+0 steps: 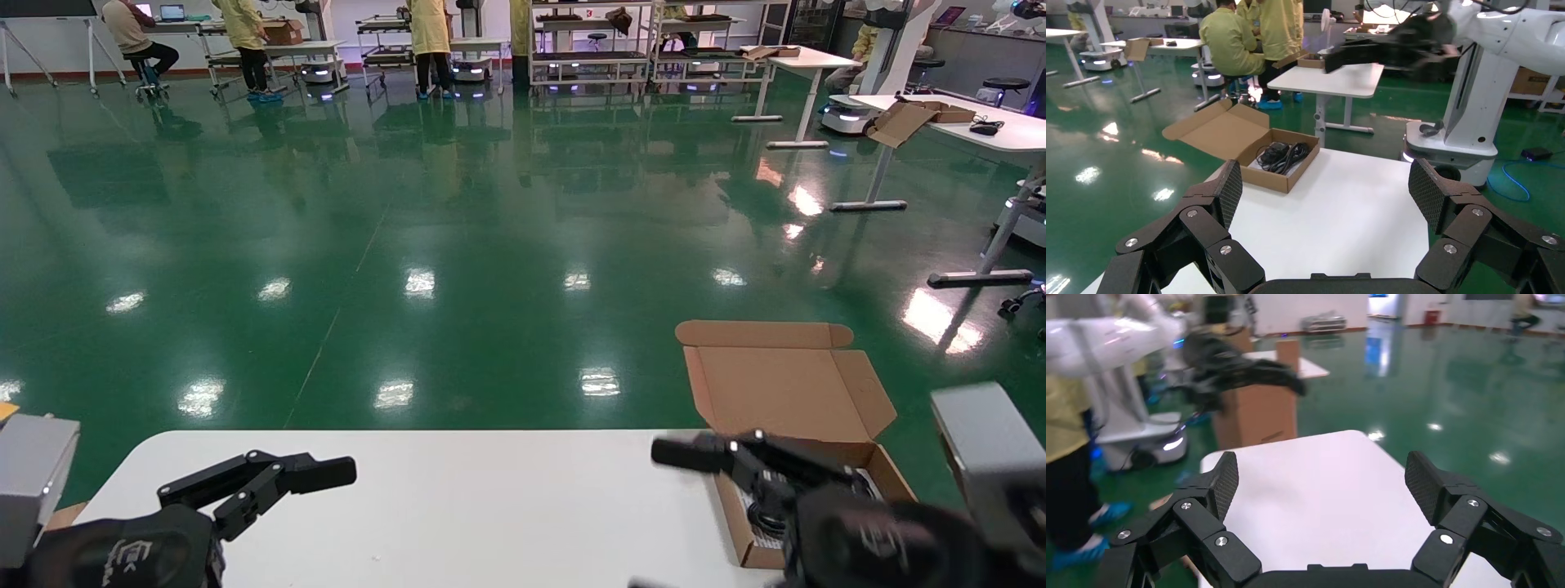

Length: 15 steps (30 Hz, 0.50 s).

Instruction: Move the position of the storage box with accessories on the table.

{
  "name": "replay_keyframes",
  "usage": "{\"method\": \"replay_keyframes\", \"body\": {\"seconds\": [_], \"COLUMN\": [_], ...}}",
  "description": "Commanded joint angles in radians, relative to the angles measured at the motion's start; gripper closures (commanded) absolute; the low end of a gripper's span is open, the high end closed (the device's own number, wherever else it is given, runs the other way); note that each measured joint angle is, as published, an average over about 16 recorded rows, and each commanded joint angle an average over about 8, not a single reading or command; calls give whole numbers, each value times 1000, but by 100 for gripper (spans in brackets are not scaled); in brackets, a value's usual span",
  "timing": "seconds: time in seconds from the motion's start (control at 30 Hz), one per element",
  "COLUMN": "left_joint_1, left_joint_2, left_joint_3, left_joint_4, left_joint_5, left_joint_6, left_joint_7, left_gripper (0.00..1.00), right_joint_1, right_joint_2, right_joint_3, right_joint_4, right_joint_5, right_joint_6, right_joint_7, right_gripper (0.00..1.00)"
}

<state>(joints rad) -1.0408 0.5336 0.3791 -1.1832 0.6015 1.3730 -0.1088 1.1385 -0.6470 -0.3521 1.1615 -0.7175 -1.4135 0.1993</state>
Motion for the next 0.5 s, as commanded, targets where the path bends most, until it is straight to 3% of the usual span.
{"method": "replay_keyframes", "body": {"seconds": [0.03,0.27,0.5], "left_joint_1": [0,0,0], "left_joint_2": [0,0,0], "left_joint_3": [0,0,0], "left_joint_4": [0,0,0], "left_joint_5": [0,0,0], "left_joint_6": [0,0,0], "left_joint_7": [0,0,0], "left_gripper": [0,0,0], "right_joint_1": [-23,-75,-81], "right_joint_2": [13,42,45], "right_joint_3": [26,86,92], "right_joint_4": [45,145,154], "right_joint_5": [-5,-15,-18], "right_joint_6": [-30,-99,-104], "right_joint_7": [-4,-13,-14], "right_gripper": [0,0,0]}}
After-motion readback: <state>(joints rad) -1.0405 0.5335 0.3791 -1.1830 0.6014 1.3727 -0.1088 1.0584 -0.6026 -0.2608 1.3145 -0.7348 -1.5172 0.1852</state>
